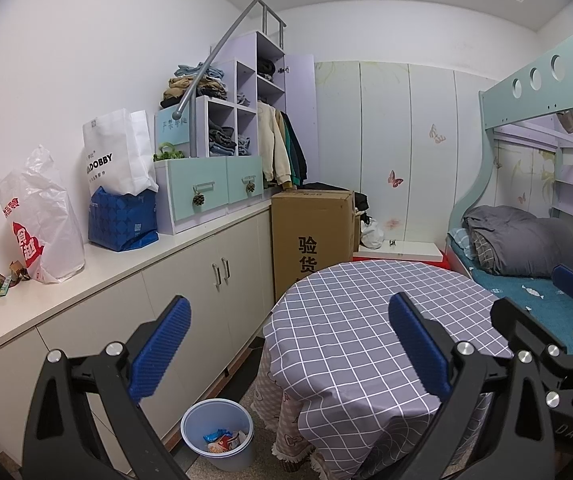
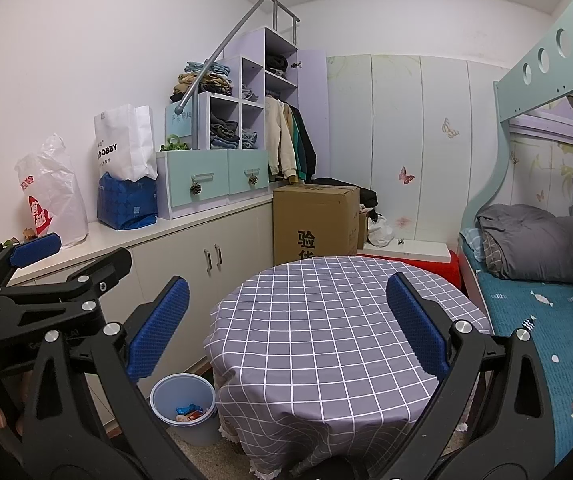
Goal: Collect trash
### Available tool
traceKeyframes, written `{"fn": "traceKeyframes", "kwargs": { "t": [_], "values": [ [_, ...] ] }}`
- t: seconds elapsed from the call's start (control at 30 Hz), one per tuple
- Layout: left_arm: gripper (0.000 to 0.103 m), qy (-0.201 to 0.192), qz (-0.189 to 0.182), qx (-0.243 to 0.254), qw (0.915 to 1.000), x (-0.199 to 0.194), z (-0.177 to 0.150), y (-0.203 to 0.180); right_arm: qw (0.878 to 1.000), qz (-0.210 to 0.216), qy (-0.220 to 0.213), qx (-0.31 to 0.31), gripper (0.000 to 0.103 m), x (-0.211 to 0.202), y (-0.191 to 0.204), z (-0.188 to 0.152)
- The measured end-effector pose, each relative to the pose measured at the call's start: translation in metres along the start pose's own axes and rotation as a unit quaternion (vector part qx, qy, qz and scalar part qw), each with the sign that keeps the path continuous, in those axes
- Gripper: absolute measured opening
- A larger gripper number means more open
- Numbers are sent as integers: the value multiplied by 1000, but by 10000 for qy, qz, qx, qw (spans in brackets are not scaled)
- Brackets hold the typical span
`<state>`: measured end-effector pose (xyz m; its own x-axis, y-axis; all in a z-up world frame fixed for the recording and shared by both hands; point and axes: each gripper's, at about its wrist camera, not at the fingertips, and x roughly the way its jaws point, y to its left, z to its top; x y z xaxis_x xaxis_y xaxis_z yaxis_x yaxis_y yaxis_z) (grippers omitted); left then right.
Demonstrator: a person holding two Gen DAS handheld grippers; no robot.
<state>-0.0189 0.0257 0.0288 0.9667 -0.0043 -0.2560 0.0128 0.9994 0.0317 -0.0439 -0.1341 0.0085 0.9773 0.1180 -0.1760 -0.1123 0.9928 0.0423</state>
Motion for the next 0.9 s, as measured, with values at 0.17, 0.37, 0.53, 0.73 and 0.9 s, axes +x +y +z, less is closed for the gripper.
{"fn": "traceKeyframes", "kwargs": {
  "t": [0.17, 0.37, 0.53, 0.73, 0.9],
  "values": [
    [97, 4, -5, -5, 10000, 0, 0, 1, 10000, 0, -1, -6, 97, 1, 0, 2],
    [97, 10, -7, -1, 10000, 0, 0, 1, 10000, 0, 14, 0, 97, 2, -1, 1],
    [97, 22, -19, 0, 10000, -2, -3, 1, 10000, -4, 26, 1, 97, 1, -7, -3],
    [97, 54, -28, 10, 10000, -1, -9, -1, 10000, -4, 49, 2, 97, 4, -10, -4],
    [97, 95, -44, 20, 9999, 3, -9, -3, 10000, -14, 84, 3, 97, 3, -14, -10]
  ]
}}
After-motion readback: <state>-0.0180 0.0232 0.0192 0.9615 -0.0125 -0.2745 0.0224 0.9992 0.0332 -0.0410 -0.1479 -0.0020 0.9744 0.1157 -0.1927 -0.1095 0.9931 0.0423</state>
